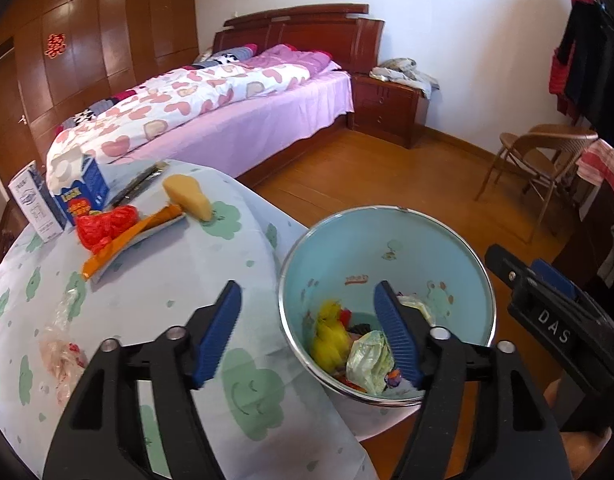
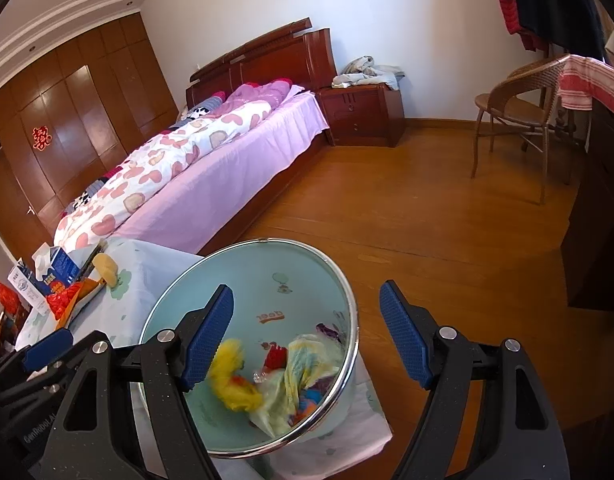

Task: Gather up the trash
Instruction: 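Open the right tool to drop the pale bag while the left tool drops the yellow bag into the bucket, then grasp the clear plastic bag with the left tool while the right tool reaches toward the yellow sponge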

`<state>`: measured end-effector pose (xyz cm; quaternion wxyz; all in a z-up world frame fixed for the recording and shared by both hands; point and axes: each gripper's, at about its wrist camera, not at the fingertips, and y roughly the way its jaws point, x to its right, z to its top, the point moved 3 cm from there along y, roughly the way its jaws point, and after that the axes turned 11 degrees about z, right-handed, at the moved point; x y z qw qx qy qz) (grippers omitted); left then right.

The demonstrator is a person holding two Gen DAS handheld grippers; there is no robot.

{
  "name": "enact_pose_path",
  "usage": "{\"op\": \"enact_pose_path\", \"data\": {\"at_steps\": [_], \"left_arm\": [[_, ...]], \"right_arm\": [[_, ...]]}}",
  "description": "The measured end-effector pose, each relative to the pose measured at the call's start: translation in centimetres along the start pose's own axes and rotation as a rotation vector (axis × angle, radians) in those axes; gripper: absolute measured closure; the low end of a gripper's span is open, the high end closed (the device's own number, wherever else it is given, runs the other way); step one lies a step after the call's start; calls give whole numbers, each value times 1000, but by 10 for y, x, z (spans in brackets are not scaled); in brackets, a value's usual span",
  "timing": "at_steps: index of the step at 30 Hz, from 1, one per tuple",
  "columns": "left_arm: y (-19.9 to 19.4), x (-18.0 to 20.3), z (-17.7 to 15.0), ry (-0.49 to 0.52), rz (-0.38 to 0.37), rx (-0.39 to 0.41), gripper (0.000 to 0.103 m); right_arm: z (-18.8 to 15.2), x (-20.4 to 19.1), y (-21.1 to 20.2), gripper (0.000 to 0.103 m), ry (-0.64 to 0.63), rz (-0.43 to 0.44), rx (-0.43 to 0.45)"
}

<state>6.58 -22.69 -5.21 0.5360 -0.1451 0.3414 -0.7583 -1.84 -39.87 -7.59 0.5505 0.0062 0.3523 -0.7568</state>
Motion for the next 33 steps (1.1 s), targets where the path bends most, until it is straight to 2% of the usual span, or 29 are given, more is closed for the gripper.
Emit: {"op": "enact_pose_path", "data": {"at_steps": [5, 19, 33], "left_arm": [[-5, -15, -1, -37, 30, 1, 21], [-12, -73, -23, -112, 138, -10, 21], [-18, -138, -44, -211, 218, -36, 21]], "right_arm": [[-2, -11, -1, 28, -31, 20, -6], [-15, -62, -2, 24, -157, 52, -23], [-33, -134, -8, 22, -286, 125, -39]]}}
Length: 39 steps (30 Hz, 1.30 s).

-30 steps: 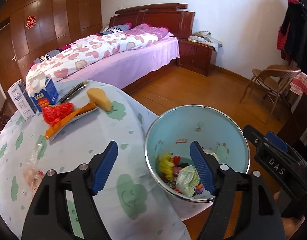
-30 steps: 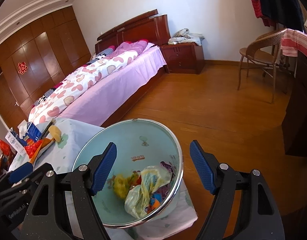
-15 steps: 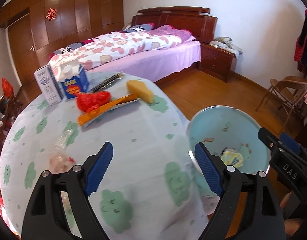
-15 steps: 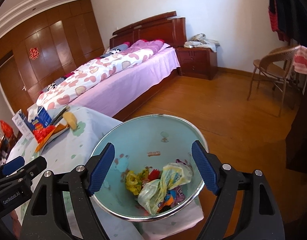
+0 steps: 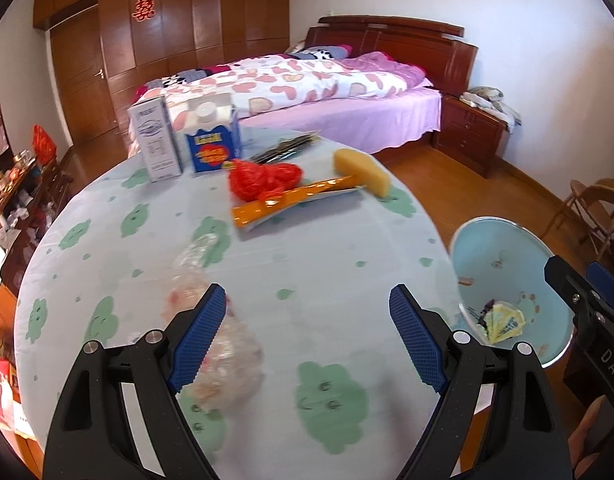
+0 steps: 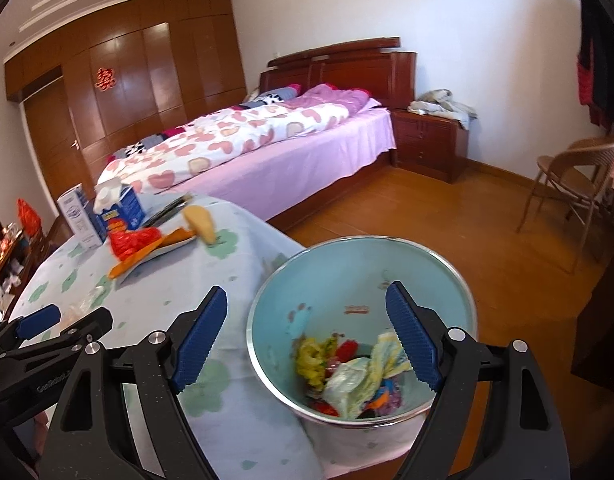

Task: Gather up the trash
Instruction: 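Grasp the clear plastic bag with the left tool while the right tool reaches toward the yellow sponge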

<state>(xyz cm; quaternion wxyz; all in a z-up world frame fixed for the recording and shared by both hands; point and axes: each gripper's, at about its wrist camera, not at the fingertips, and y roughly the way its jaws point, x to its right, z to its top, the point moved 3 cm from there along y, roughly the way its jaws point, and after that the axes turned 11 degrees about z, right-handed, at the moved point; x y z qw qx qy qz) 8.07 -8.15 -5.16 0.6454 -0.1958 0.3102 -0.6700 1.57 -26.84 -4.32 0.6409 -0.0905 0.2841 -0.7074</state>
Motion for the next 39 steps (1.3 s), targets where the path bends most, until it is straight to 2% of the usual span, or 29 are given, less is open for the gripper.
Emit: {"op": "enact_pose_path", "data": {"at_steps": [17, 21, 26, 28, 31, 32, 35, 37, 39], "left_arm": [[25, -117, -27, -191, 97, -82, 21], [30, -122, -27, -213, 84, -91, 22], [36, -105, -19, -199, 42, -87, 22], [42, -93, -17, -173, 16, -93, 26], [53, -83, -19, -161, -10, -124, 36], [59, -81, -21, -159, -23, -143, 42], [69, -83, -25, -171, -46, -166, 50], [73, -89, -24, -188, -56, -165, 52], [75, -95, -21, -193, -61, -158, 58]], "right_arm": [[-13, -72, 16, 22, -90, 78, -30], [-17, -83, 23, 23, -104, 94, -48], [-20, -87, 31, 23, -111, 89, -53], [-19, -85, 35, 23, -103, 83, -57], [-15, -81, 42, 25, -101, 70, -64], [-15, -80, 43, 28, -102, 71, -66], [-8, -76, 54, 40, -99, 73, -83], [0, -73, 63, 45, -99, 76, -89], [10, -72, 73, 46, -93, 94, -93]]}}
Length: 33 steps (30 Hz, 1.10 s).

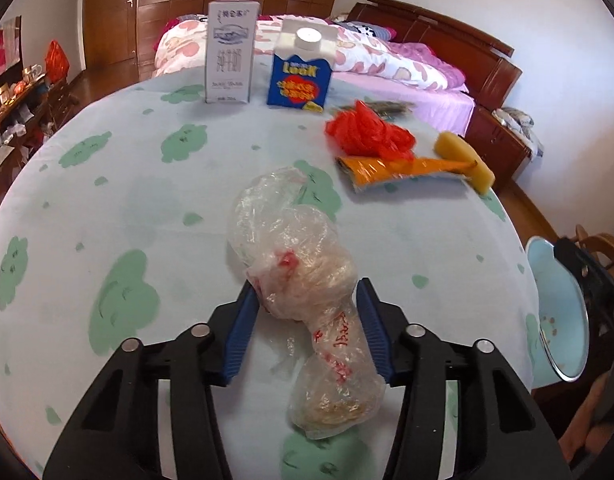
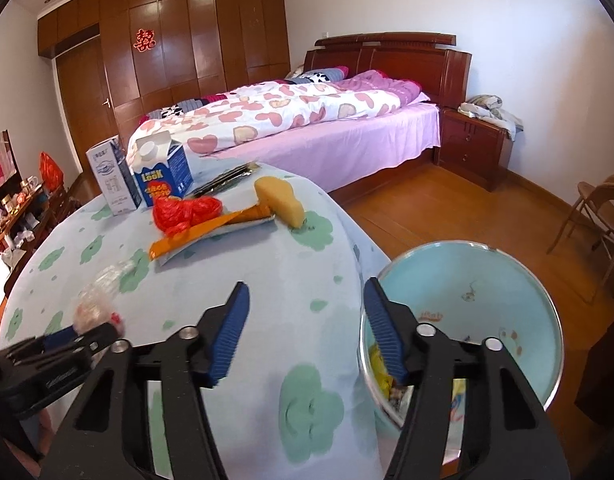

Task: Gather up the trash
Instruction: 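Grasp the clear plastic bag with the left tool while the right tool reaches toward the yellow sponge, then grasp the yellow sponge with the right tool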

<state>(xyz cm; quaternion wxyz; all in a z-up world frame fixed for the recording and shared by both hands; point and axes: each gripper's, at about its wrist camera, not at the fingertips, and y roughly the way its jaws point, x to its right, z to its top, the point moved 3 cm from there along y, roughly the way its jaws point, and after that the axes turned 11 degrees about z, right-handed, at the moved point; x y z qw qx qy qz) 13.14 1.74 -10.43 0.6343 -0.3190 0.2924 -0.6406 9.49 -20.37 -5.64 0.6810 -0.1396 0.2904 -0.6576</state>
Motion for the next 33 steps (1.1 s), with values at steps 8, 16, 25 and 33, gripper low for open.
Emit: {"op": "enact_pose_path", "data": {"at_steps": [8, 16, 25, 33], "left_arm": [[-6, -41, 35, -36, -19, 50, 61], [-3, -72, 50, -52, 55, 53, 61], [-1, -80, 45, -55, 71, 41, 61], [-13, -72, 38, -45, 67, 63, 61]], "right_arm": [[49, 11, 47, 51, -28, 40, -14], [77, 21, 113, 52, 6, 119, -136], [70, 9, 136, 81, -17, 143, -214], [65, -9, 81, 83, -27, 129, -53]]}}
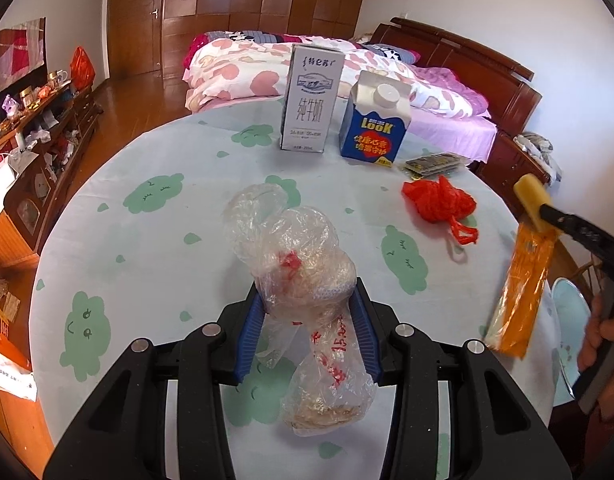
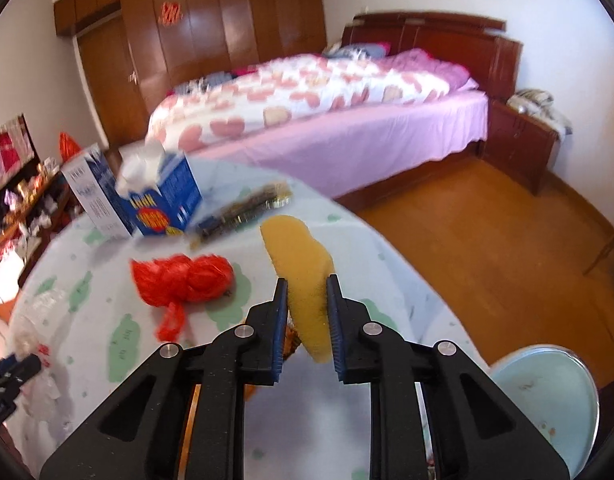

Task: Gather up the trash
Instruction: 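Grasp the yellow sponge with the right tool, then carry the yellow sponge over the bucket with the right tool while the left tool holds the clear bag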

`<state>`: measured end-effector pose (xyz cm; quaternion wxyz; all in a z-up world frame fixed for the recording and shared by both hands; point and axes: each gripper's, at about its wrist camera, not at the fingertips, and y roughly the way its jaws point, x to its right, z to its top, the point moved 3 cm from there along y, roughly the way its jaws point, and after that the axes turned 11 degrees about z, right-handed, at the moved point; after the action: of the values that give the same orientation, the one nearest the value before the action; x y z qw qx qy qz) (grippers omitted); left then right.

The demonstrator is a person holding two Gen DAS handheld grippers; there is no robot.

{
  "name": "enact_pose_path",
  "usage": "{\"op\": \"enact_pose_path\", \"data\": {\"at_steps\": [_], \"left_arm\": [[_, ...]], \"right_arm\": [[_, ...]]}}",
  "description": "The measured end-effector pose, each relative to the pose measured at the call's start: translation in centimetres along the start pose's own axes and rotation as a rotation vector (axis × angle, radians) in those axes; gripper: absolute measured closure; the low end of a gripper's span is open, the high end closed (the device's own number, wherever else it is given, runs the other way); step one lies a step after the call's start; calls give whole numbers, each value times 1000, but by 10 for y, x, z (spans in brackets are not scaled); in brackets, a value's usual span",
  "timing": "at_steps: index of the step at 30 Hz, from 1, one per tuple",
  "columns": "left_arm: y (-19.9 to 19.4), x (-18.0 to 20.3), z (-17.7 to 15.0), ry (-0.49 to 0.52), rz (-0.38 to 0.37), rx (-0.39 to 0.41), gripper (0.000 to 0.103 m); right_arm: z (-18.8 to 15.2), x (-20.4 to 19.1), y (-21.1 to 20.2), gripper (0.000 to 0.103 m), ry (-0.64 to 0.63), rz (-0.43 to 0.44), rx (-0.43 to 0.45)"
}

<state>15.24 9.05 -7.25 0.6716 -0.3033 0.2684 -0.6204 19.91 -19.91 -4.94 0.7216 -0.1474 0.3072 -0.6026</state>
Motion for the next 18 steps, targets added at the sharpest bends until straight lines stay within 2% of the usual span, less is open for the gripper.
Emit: {"op": "enact_pose_path", "data": {"at_steps": [4, 11, 18], "left_arm": [[-10, 7, -4, 11, -13, 11, 61], [-31, 9, -11, 33, -7, 47, 61], [-40, 11, -25, 51, 8, 42, 61]], "right_arm": [[-9, -5, -24, 83, 36, 63, 39], [-29, 4, -38, 83, 96, 41, 26], [-58, -10, -71, 83, 35, 0, 49]]}}
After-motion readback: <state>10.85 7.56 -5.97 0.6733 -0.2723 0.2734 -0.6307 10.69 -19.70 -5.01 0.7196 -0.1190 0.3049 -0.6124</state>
